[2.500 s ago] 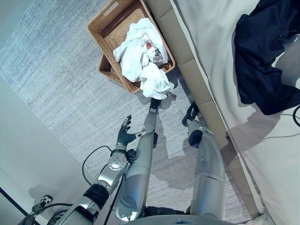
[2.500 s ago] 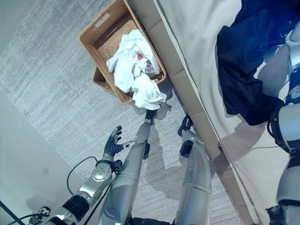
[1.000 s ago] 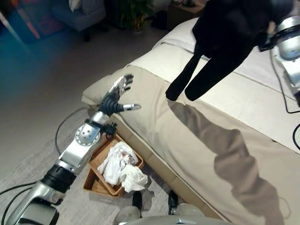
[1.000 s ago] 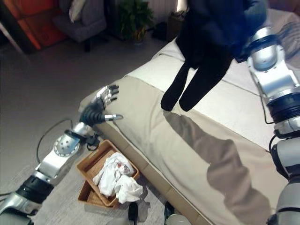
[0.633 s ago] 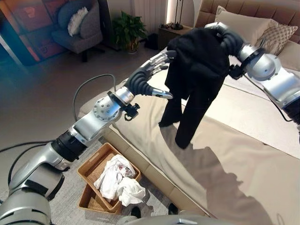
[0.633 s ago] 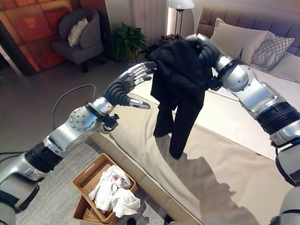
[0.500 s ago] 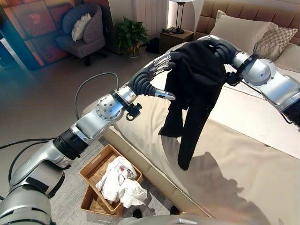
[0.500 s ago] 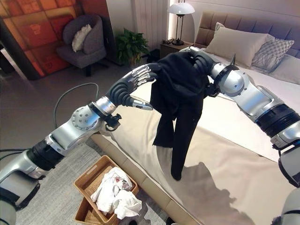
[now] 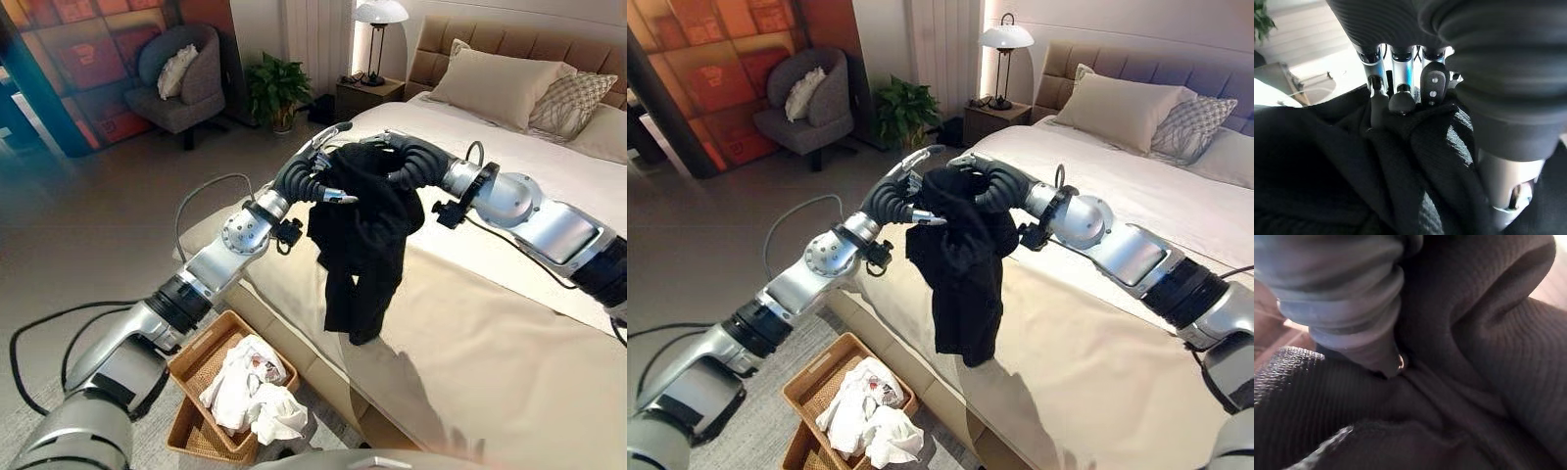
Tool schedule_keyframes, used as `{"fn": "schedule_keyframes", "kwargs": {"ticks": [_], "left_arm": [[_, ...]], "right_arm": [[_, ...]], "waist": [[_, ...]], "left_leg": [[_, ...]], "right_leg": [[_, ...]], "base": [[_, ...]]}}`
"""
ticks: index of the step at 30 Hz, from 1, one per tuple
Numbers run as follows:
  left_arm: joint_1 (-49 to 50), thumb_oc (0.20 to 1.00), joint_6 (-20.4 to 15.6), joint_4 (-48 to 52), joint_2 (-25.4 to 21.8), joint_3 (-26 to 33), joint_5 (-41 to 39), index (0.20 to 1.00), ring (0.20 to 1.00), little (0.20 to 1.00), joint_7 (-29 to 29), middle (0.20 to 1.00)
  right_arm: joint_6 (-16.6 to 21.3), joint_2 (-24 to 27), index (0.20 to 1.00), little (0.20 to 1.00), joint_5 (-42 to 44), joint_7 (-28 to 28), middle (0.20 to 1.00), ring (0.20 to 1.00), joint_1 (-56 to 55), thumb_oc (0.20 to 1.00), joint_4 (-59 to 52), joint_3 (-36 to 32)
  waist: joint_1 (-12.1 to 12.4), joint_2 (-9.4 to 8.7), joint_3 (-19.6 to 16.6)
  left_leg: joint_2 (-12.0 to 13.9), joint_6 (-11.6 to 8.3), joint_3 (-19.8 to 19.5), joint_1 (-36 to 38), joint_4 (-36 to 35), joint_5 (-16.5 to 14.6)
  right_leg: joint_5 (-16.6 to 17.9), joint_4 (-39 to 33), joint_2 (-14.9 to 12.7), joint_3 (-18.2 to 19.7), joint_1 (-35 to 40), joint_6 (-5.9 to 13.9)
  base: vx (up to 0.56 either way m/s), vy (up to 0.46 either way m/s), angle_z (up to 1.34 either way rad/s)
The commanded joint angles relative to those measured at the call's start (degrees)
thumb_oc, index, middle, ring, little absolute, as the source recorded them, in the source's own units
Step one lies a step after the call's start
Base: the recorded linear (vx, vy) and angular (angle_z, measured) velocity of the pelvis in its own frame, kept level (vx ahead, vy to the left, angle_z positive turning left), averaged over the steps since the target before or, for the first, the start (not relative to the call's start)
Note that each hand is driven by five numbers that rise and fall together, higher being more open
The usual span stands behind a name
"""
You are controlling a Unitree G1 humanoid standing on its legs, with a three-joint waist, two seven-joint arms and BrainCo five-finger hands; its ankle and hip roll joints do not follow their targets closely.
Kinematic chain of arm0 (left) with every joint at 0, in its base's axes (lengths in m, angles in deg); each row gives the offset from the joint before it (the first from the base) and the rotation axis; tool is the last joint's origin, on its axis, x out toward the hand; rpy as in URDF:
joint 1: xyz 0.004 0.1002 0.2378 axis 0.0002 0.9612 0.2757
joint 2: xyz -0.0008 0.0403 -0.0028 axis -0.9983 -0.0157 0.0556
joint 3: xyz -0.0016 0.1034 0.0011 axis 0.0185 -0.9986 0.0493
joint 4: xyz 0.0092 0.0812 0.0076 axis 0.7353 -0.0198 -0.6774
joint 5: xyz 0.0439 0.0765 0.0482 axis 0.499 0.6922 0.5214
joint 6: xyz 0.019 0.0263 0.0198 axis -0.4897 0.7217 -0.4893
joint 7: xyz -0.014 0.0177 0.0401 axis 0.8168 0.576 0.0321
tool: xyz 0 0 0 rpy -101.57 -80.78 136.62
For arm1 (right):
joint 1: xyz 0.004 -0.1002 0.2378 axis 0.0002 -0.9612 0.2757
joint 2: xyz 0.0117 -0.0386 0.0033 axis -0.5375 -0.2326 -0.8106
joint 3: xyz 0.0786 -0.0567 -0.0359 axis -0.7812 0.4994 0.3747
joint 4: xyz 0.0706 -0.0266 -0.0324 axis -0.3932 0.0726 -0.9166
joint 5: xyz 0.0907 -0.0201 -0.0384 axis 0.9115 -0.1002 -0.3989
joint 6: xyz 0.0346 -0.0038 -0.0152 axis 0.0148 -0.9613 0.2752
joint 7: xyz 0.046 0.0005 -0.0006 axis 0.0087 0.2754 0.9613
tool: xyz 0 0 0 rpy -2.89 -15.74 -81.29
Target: Pick up clothes into the bucket
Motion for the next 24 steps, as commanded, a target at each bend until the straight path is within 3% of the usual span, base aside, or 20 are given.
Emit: {"fn": "schedule_keyframes", "kwargs": {"ticks": [1,11,24], "left_arm": [[-3.04,1.000,0.67,-6.44,3.21,-1.11,6.10,1.000,1.000,1.000,-1.26,1.000],[-0.79,1.000,1.68,-10.76,6.40,0.92,11.03,1.000,1.000,1.000,-3.06,1.000],[4.54,1.000,1.22,-5.64,4.97,4.68,10.02,1.000,1.000,1.000,-2.72,1.000]], "right_arm": [[6.49,-4.75,0.200,0.200,6.94,-1.25,0.200,0.200,5.48,0.200,-7.43,-9.79],[7.18,-9.48,0.200,0.200,8.93,-1.96,0.200,0.200,4.99,0.200,-11.36,-13.22],[6.76,-8.21,0.200,0.200,1.94,-7.23,0.200,0.200,4.05,0.200,-4.94,-18.49]], "waist": [[1.24,-3.90,-1.75],[0.66,-3.85,-1.76],[0.75,-4.06,-2.16]], "left_leg": [[-0.92,0.83,-1.90,-0.59,5.05,-6.25],[-1.07,1.29,-1.40,-0.61,5.18,-6.63],[-1.39,1.59,-1.67,-0.65,5.64,-7.29]], "right_leg": [[-3.85,4.69,-4.63,-2.31,1.03,4.74],[-3.91,5.12,-4.76,-1.37,0.59,4.79],[-3.99,5.25,-5.09,-1.27,0.67,4.82]], "base": [[0.00,0.000,0.00],[0.00,0.004,-0.01],[0.00,0.003,-0.01]]}}
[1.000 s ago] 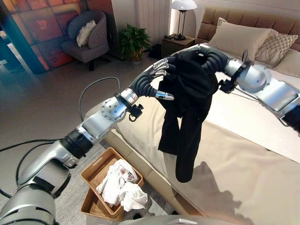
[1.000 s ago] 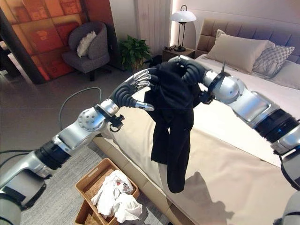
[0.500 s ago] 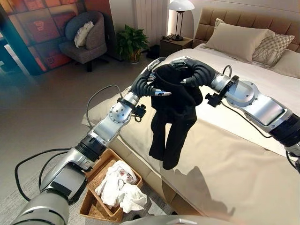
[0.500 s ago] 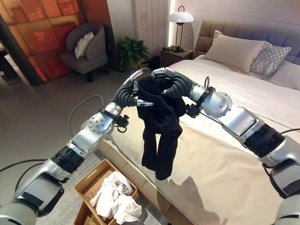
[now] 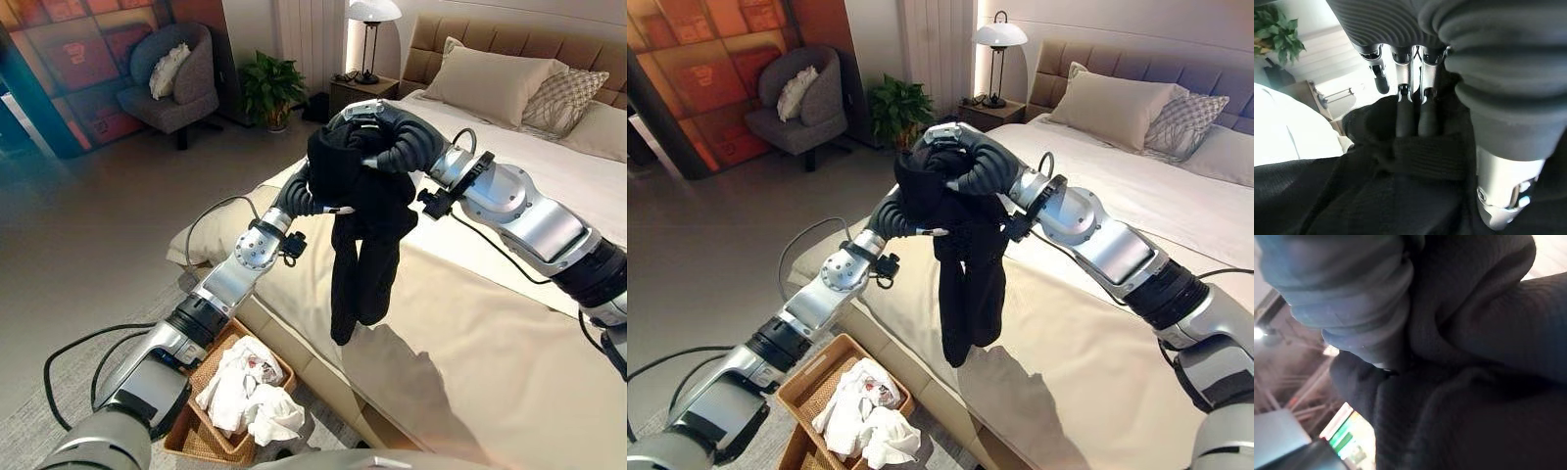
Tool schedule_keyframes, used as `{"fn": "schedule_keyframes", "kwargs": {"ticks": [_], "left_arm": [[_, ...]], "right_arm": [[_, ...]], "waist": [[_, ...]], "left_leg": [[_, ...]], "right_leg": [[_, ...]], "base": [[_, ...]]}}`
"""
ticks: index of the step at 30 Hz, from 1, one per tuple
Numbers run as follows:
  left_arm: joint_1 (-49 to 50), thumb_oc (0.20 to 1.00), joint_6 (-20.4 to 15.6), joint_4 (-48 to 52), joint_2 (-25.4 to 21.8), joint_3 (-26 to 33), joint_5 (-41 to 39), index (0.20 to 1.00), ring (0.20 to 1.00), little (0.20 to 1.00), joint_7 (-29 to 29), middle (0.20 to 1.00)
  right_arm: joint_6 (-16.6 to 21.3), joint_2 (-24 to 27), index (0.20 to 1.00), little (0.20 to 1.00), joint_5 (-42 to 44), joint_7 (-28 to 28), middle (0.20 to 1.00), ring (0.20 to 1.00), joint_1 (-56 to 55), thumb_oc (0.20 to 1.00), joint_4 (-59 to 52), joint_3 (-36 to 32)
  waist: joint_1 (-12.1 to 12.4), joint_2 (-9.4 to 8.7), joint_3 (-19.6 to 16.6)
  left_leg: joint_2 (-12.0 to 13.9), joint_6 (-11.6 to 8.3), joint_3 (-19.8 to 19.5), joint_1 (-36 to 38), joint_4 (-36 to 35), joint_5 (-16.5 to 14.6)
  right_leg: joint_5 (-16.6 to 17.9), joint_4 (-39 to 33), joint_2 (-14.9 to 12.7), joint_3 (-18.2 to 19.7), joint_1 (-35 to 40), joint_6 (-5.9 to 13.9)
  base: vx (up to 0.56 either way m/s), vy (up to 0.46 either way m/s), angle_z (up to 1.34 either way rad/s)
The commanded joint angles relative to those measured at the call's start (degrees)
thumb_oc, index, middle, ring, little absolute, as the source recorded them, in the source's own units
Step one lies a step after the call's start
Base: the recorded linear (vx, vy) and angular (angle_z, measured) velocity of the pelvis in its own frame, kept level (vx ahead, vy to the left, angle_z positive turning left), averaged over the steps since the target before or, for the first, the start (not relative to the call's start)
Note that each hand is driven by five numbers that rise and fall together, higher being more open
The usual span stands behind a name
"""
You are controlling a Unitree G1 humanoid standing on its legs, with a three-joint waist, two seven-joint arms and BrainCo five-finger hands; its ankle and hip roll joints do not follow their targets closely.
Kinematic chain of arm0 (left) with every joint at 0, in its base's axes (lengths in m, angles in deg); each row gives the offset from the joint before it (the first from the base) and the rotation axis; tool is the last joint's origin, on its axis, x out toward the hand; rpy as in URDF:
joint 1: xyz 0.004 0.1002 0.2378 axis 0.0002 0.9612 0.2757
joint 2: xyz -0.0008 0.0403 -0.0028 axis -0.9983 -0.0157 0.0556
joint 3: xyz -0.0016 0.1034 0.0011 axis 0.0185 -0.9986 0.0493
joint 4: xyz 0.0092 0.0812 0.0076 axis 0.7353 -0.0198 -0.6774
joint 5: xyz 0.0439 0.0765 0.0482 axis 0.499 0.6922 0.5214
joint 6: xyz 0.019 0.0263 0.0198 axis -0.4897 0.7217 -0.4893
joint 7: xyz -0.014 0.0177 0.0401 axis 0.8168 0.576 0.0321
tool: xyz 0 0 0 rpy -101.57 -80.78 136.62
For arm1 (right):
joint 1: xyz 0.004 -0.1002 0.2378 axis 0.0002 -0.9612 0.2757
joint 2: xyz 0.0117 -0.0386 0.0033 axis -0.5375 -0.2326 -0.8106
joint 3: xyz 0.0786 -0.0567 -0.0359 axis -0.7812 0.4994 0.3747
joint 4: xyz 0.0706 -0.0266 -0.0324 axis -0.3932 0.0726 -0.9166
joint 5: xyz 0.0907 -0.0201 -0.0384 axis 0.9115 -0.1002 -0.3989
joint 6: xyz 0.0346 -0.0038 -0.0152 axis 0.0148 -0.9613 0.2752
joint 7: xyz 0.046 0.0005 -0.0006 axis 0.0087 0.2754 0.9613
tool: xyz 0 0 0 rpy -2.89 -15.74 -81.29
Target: Pick up clothes into the bucket
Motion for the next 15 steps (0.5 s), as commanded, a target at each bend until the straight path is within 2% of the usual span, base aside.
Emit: {"fn": "schedule_keyframes", "kwargs": {"ticks": [1,9,15], "left_arm": [[-0.24,1.000,-0.71,-1.30,-0.83,0.53,1.85,1.000,1.000,1.000,-0.17,1.000],[2.14,1.000,-1.12,4.01,-3.16,2.95,-0.54,1.000,1.000,1.000,0.26,1.000],[3.52,1.000,-0.85,3.94,-3.35,4.10,-0.42,1.000,1.000,1.000,-0.34,1.000]], "right_arm": [[6.56,-1.75,0.200,0.200,-0.55,-5.15,0.200,0.200,5.05,0.200,-1.16,-9.71],[4.68,3.78,0.200,0.200,-6.76,-9.05,0.200,0.200,3.63,0.200,7.06,-12.69],[5.51,3.77,0.200,0.200,-7.63,-12.72,0.200,0.200,4.92,0.200,11.22,-15.72]], "waist": [[1.00,-4.10,-2.18],[1.40,-4.48,-2.43],[1.51,-4.69,-2.60]], "left_leg": [[-1.98,1.28,-2.23,-0.73,5.77,-7.08],[-2.26,1.23,-3.03,-0.68,5.88,-7.27],[-2.38,1.35,-3.26,-0.44,5.93,-7.55]], "right_leg": [[-3.98,5.25,-5.72,-2.18,1.06,4.81],[-4.30,5.38,-5.90,-2.93,1.55,4.75],[-4.46,5.40,-5.96,-2.97,1.88,4.77]], "base": [[0.00,0.000,0.00],[0.00,0.003,0.01],[0.00,0.000,0.00]]}}
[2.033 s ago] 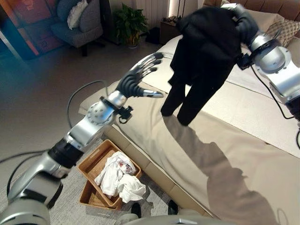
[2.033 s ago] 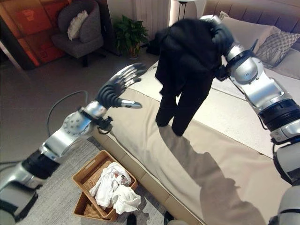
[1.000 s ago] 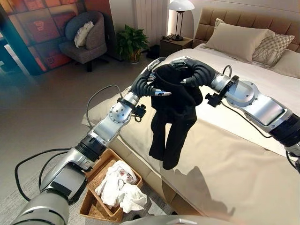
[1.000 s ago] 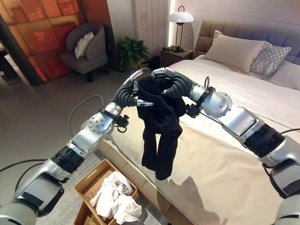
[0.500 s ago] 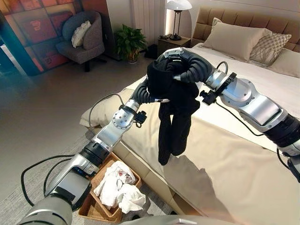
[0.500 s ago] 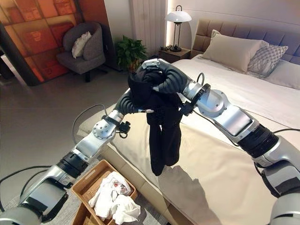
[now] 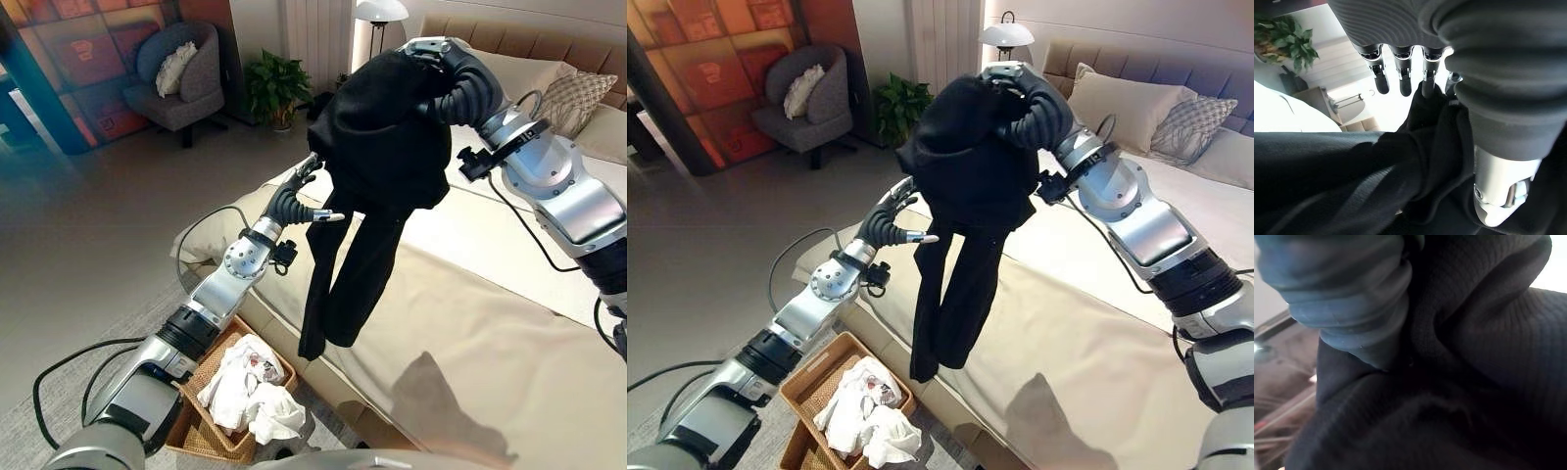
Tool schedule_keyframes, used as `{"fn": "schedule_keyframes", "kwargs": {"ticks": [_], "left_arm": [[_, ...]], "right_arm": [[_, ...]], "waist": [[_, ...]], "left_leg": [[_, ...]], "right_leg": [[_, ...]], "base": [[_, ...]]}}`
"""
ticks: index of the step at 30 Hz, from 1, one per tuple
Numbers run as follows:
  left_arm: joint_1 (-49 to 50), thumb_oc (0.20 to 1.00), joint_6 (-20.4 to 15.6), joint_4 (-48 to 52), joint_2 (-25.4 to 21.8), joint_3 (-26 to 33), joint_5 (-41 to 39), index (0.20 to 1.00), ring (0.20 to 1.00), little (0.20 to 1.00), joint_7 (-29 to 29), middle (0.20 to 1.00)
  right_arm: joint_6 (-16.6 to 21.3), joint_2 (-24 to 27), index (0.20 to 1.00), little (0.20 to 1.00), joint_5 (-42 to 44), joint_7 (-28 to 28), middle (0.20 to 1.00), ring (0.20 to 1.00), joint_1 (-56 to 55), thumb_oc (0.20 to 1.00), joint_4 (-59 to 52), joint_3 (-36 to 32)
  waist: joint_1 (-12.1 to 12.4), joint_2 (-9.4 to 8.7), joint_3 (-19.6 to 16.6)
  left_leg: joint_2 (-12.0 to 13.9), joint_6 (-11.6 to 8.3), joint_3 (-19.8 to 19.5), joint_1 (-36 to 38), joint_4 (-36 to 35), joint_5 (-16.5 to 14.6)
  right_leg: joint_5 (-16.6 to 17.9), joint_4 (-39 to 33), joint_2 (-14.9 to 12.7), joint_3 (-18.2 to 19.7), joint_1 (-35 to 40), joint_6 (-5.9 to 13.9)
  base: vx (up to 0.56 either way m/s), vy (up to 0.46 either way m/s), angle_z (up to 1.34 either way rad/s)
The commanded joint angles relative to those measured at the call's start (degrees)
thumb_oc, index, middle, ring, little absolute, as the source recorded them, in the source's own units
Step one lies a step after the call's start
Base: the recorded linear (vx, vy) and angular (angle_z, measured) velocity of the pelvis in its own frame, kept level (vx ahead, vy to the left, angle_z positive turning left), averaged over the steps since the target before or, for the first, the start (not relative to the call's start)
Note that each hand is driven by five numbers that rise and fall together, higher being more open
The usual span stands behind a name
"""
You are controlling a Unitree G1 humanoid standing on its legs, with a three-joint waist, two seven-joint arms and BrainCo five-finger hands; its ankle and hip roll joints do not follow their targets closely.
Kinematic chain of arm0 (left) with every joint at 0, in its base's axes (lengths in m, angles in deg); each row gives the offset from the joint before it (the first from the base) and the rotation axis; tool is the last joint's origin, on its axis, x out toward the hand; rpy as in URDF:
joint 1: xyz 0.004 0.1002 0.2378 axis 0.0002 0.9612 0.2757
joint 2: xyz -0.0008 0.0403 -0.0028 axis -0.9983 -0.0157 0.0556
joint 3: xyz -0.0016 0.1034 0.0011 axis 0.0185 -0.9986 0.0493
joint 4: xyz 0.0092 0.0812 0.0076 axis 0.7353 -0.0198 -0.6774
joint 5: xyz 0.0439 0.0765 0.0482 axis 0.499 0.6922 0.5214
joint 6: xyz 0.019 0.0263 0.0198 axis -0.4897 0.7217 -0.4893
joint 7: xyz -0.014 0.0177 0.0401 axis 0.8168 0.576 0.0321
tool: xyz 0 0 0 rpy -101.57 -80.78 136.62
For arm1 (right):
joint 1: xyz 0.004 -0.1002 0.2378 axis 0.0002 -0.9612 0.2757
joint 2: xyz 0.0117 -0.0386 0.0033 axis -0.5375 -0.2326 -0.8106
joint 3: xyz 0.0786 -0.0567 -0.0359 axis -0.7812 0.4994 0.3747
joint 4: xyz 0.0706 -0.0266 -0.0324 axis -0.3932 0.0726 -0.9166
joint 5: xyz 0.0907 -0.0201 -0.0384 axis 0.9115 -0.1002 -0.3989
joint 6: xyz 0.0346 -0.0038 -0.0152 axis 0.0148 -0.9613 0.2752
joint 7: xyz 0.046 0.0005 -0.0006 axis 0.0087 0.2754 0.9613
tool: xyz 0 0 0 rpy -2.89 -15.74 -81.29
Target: Pick up clothes into the bucket
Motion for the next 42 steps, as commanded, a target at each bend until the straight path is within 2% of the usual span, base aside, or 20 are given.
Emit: {"fn": "schedule_keyframes", "kwargs": {"ticks": [1,17,27,35,42], "left_arm": [[-1.06,1.000,-1.24,1.19,-1.90,1.59,0.00,1.000,1.000,1.000,-1.10,1.000],[-3.07,1.000,-1.19,1.06,-0.74,0.64,-0.39,1.000,1.000,1.000,-0.84,1.000],[-8.18,1.000,-1.41,0.69,0.70,-2.46,-5.22,1.000,1.000,1.000,0.18,1.000],[-11.89,1.000,-1.45,1.42,1.51,-5.82,-9.97,1.000,1.000,1.000,1.49,1.000],[-13.38,1.000,-1.12,-1.06,3.29,-6.59,-8.25,1.000,1.000,1.000,0.78,1.000]], "right_arm": [[4.56,0.27,0.200,0.200,0.06,-5.81,0.200,0.200,5.05,0.200,2.06,-6.83],[4.25,-1.26,0.200,0.200,-0.04,-2.87,0.200,0.200,6.04,0.200,-0.27,-3.82],[3.23,-2.59,0.200,0.200,1.04,2.07,0.200,0.200,8.19,0.200,-3.79,2.98],[2.74,-5.05,0.200,0.200,2.43,4.32,0.200,0.200,9.04,0.200,-3.16,7.17],[3.25,-8.20,0.200,0.200,4.92,5.85,0.200,0.200,9.09,0.200,-6.43,8.08]], "waist": [[1.28,-4.29,-2.88],[1.18,-4.47,-2.93],[1.01,-4.58,-2.43],[1.23,-4.49,-2.32],[1.30,-4.47,-2.02]], "left_leg": [[-2.22,1.14,-2.87,-0.42,5.93,-7.41],[-2.20,1.13,-3.19,-0.35,5.84,-7.36],[-2.36,1.05,-3.34,-0.87,6.27,-7.20],[-2.38,0.92,-3.62,-1.11,6.39,-6.97],[-2.38,0.95,-3.78,-1.21,6.30,-6.79]], "right_leg": [[-4.39,5.42,-5.78,-2.46,1.64,4.66],[-4.71,5.45,-5.83,-2.49,1.82,4.41],[-4.53,5.50,-5.81,-2.33,1.43,4.35],[-4.46,5.47,-5.78,-2.56,1.42,4.27],[-4.37,5.49,-5.79,-2.61,1.29,4.31]], "base": [[0.00,0.000,0.00],[0.00,0.000,0.00],[0.00,0.000,0.00],[0.00,0.000,0.00],[0.00,0.000,0.00]]}}
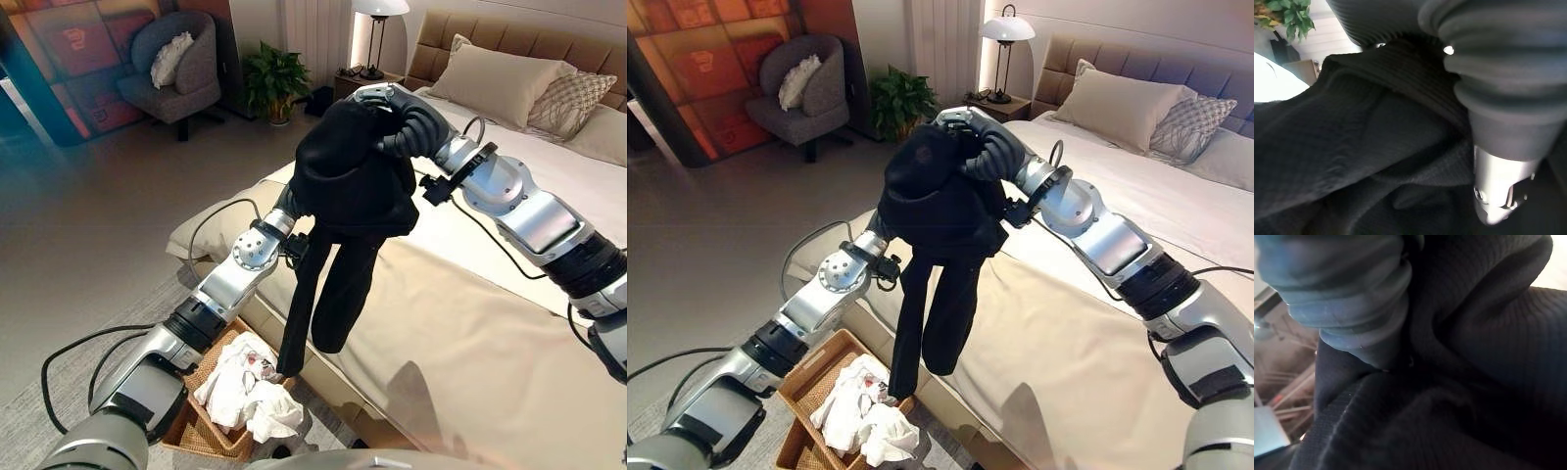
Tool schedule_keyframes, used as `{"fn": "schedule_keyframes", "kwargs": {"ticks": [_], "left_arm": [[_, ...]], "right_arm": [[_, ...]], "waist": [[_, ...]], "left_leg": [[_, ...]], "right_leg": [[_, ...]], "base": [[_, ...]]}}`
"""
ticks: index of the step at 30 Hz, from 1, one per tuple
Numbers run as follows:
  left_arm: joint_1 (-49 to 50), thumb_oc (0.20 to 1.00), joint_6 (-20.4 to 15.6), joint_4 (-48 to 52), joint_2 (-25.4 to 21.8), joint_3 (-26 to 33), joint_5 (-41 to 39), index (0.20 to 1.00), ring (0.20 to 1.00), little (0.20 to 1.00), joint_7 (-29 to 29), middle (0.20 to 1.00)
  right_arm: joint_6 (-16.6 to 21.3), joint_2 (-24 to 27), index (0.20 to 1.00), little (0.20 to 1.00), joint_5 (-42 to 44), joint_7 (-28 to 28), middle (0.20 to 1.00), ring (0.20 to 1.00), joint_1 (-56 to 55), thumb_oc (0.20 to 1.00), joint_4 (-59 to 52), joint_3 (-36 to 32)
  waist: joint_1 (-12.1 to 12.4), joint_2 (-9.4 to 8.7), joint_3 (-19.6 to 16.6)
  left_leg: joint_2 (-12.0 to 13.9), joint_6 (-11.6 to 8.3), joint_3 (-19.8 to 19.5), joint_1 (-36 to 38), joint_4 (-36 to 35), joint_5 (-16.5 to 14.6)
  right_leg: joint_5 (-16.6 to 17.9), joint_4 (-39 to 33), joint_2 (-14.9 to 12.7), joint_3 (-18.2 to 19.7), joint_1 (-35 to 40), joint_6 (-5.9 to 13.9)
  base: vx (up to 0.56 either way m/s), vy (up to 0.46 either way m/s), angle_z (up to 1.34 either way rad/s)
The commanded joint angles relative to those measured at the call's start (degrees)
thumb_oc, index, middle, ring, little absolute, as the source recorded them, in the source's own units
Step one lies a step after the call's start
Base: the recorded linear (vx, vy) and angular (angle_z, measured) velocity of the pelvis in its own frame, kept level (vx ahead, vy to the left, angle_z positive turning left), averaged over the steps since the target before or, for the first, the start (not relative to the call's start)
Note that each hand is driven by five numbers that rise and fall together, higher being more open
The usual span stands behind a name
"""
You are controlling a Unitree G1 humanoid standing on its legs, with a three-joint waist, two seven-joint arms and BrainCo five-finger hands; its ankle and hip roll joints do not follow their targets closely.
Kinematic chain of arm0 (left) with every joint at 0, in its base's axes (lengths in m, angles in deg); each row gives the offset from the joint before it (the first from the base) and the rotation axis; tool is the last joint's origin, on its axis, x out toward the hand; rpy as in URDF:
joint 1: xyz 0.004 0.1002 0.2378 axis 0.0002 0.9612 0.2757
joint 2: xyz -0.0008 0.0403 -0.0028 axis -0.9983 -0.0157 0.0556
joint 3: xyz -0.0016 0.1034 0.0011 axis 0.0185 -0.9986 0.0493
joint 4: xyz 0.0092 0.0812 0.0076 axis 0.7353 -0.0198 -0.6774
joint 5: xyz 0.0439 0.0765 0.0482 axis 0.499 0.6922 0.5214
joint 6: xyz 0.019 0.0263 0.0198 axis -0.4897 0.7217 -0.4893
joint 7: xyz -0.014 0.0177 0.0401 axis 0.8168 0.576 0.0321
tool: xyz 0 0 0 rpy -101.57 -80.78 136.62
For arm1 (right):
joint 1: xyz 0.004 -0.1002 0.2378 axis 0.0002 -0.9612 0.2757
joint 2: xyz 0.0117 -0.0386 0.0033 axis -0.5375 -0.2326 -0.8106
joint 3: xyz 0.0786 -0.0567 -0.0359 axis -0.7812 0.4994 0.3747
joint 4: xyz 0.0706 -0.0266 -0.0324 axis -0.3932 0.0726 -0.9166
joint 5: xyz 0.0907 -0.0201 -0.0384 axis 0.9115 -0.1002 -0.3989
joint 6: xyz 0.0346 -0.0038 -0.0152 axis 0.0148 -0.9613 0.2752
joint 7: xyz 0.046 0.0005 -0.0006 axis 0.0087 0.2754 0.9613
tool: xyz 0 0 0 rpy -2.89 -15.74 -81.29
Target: Pick up clothes into the bucket
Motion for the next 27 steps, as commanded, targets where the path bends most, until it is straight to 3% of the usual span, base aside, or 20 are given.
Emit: {"fn": "schedule_keyframes", "kwargs": {"ticks": [1,8,13,14,15,16,27], "left_arm": [[-8.83,1.000,-2.07,-3.26,2.12,-2.73,-0.19,1.000,1.000,1.000,-0.33,1.000],[-9.25,1.000,-1.82,-3.63,3.50,-3.99,-1.65,1.000,1.000,1.000,0.73,1.000],[-9.65,1.000,-2.17,0.19,1.89,-6.02,-7.01,1.000,1.000,1.000,3.26,1.000],[-9.52,0.953,-2.17,1.14,1.55,-6.23,-8.13,0.953,0.953,0.953,3.81,0.953],[-9.45,0.438,-2.26,1.55,1.18,-6.34,-8.76,0.438,0.438,0.438,3.96,0.438],[-9.26,0.200,-2.30,1.92,0.91,-6.46,-9.50,0.200,0.200,0.200,4.42,0.200],[-3.79,0.200,-2.17,5.21,-1.54,-4.08,-16.43,0.200,0.200,0.200,6.22,0.200]], "right_arm": [[3.03,-1.92,0.200,0.200,4.59,0.16,0.200,0.200,7.92,0.200,-3.60,-0.60],[3.16,-4.49,0.200,0.200,6.72,1.81,0.200,0.200,8.63,0.200,-7.52,0.51],[3.03,-4.33,0.200,0.200,7.48,1.26,0.200,0.200,9.06,0.200,-5.60,1.23],[3.03,-4.20,0.200,0.200,7.39,1.00,0.200,0.200,8.81,0.200,-5.12,1.02],[3.02,-4.14,0.200,0.200,7.23,0.86,0.200,0.200,8.68,0.200,-4.67,0.86],[2.94,-4.09,0.200,0.200,6.95,0.57,0.200,0.200,8.45,0.200,-3.96,0.63],[2.74,-1.84,0.200,0.200,3.77,-2.35,0.200,0.200,3.99,0.200,0.82,-4.09]], "waist": [[1.25,-3.48,-2.66],[1.15,-3.37,-2.39],[1.05,-3.29,-2.30],[1.06,-3.26,-2.24],[1.10,-3.28,-2.26],[1.11,-3.26,-2.29],[1.20,-3.32,-2.39]], "left_leg": [[-1.75,0.68,-3.61,-1.49,6.28,-6.59],[-1.70,0.73,-3.38,-1.55,6.46,-6.61],[-1.63,0.67,-3.29,-1.78,6.73,-6.65],[-1.60,0.67,-3.33,-1.76,6.70,-6.65],[-1.59,0.66,-3.32,-1.76,6.69,-6.63],[-1.60,0.65,-3.28,-1.80,6.66,-6.61],[-1.53,0.66,-3.09,-1.48,6.57,-6.79]], "right_leg": [[-4.16,5.48,-5.22,-2.41,0.90,4.13],[-4.12,5.54,-5.17,-2.31,0.66,4.04],[-3.86,5.30,-5.09,-2.11,0.53,4.15],[-3.85,5.29,-5.10,-2.08,0.51,4.14],[-3.85,5.27,-5.08,-2.12,0.53,4.15],[-3.86,5.26,-5.10,-2.15,0.58,4.15],[-3.85,5.07,-5.20,-2.07,0.86,4.16]], "base": [[0.00,0.000,0.00],[0.00,0.000,0.00],[0.00,0.000,0.00],[0.00,0.000,0.00],[0.00,0.000,0.00],[0.00,0.000,0.00],[0.00,0.000,0.00]]}}
